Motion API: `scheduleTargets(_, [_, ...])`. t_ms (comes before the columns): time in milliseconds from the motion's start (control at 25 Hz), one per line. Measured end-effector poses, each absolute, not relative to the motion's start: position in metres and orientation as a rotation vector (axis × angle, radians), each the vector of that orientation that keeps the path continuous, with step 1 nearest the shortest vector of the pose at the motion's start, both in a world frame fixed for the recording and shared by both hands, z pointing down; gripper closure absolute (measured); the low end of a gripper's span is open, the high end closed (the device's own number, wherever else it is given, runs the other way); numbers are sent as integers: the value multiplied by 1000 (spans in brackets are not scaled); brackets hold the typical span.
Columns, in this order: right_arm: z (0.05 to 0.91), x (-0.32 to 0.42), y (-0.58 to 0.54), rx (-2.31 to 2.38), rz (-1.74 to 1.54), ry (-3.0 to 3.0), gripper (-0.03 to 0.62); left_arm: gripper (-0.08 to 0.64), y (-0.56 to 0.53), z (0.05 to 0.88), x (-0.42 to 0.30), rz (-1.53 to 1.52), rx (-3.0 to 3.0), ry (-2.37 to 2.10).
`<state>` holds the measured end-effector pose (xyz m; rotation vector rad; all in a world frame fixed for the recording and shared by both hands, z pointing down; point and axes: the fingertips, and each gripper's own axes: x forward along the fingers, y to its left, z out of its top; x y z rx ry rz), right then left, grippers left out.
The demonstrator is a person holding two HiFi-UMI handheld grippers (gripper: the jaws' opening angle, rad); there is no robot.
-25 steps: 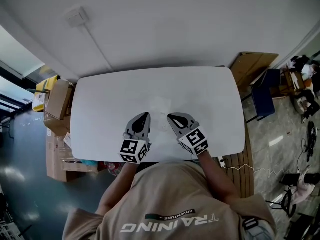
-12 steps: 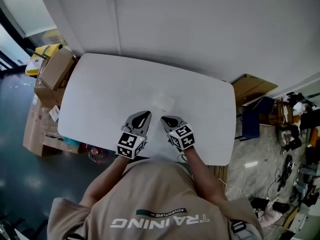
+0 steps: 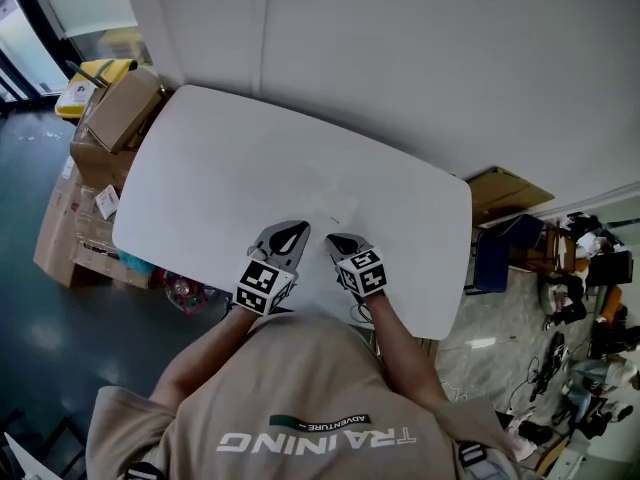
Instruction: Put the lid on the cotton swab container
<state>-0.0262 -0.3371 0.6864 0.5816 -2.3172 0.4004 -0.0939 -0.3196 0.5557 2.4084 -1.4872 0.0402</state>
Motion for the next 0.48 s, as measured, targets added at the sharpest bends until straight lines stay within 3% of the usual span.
scheduleTargets(480, [707,-25,-331,569,451,-2267,574,546,-319,567,-98,46,2391,-1480])
